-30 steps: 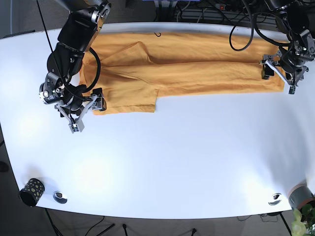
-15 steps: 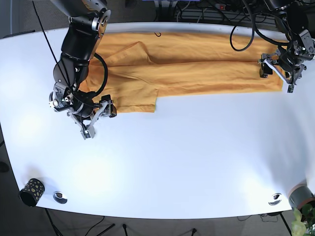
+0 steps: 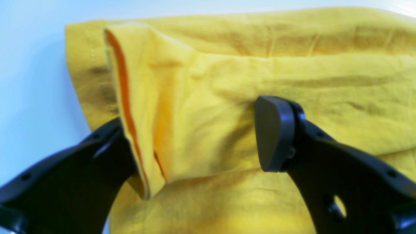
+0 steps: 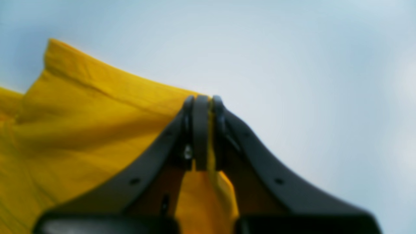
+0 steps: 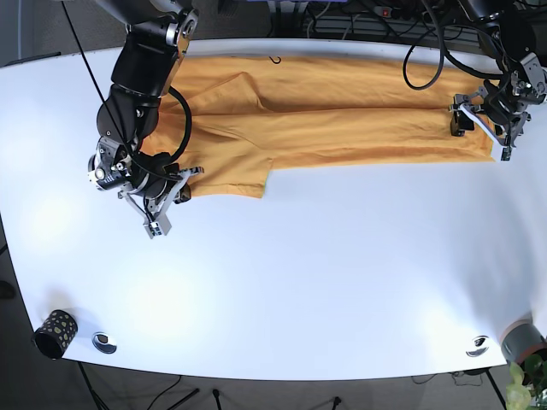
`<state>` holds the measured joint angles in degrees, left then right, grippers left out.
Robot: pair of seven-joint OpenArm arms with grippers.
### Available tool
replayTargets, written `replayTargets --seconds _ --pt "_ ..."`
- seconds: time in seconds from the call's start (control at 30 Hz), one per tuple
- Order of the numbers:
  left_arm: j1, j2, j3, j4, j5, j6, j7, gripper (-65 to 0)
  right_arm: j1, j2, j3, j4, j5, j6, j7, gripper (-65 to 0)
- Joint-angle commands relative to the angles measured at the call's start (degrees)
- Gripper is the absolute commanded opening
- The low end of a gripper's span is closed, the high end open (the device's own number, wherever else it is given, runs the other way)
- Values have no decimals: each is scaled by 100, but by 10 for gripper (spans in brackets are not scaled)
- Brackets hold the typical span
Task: Fold the T-shirt properly
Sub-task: 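Lay the folded edge down and smooth it with both grippers, then regrasp the strip's ends with both grippers and press them flat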
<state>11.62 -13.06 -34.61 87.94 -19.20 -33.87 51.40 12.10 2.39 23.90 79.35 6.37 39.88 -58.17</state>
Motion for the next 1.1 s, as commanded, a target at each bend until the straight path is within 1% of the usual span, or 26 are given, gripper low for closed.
replayTargets --seconds 0.0,0.1,0.37,0.47,0.5,0.57,0.87,1.0,1.07 --pt "3 -52 -16 19 17 7 96 -229 25 46 -3 676 88 12 90 -650" --pt "3 -43 -16 19 17 7 96 -229 -142 46 -3 1274 97 12 -51 -650" --pt "3 -43 -16 19 17 7 96 -229 -687 38 32 2619 97 12 -912 -650" --pt "-6 -43 -7 10 17 7 96 -229 -1012 11 32 3049 97 12 -1036 -650" --pt "-6 -43 -7 10 17 7 96 -229 -1135 -50 32 3164 97 12 -1044 -650" --pt "-6 -43 -7 10 17 7 96 -229 -1346 -112 41 3313 97 12 -1062 -650" --pt "-76 -61 10 10 17 7 96 -229 -2155 -138 41 3366 106 12 -1053 -650" --pt "-173 -61 2 10 17 7 96 -229 -2304 -182 269 3348 106 12 -1036 -648" --pt "-181 -70 2 10 17 7 96 -229 -2313 -279 507 3340 106 12 -1036 -564"
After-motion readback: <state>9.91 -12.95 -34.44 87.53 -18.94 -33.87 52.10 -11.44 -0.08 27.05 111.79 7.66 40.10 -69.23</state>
